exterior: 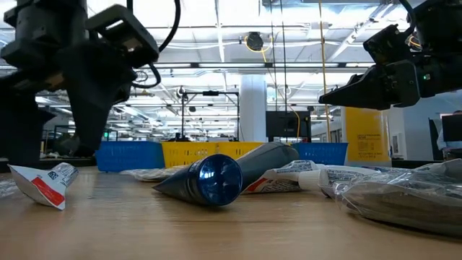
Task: Pick & Place Travel size toiletries
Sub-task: Put the toothpaste into the left blue basket
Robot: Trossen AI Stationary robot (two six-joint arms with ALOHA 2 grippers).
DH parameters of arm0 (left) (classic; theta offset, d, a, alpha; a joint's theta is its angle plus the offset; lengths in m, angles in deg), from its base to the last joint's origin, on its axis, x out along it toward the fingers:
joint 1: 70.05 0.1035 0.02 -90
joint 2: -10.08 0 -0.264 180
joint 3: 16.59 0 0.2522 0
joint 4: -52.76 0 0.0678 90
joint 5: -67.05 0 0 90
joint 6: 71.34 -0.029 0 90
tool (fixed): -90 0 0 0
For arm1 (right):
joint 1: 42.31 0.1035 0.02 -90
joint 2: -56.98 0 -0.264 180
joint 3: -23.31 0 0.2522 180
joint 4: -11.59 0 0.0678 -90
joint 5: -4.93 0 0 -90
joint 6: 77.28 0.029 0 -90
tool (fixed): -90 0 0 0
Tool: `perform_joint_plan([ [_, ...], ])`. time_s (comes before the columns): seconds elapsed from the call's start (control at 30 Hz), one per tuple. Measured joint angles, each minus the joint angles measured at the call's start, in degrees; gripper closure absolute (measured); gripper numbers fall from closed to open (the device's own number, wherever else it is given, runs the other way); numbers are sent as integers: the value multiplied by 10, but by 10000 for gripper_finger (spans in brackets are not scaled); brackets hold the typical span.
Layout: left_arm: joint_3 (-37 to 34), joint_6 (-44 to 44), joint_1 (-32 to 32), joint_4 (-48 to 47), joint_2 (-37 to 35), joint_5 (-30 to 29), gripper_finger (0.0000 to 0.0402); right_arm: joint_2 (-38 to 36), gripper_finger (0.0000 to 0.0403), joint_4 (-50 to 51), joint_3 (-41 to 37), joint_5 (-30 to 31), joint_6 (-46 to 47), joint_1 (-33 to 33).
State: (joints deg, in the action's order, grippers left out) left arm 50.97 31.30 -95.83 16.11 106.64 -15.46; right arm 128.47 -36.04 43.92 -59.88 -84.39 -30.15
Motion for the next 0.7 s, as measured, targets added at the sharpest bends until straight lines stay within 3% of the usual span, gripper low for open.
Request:
perform_joint_plan([
  [0.37,-48,6,2,71,3,-26,160,0,202,0,0,0,0,0],
  [0.7,-50,-82,34,68,3,-52,285,0,202,0,0,0,0,0],
])
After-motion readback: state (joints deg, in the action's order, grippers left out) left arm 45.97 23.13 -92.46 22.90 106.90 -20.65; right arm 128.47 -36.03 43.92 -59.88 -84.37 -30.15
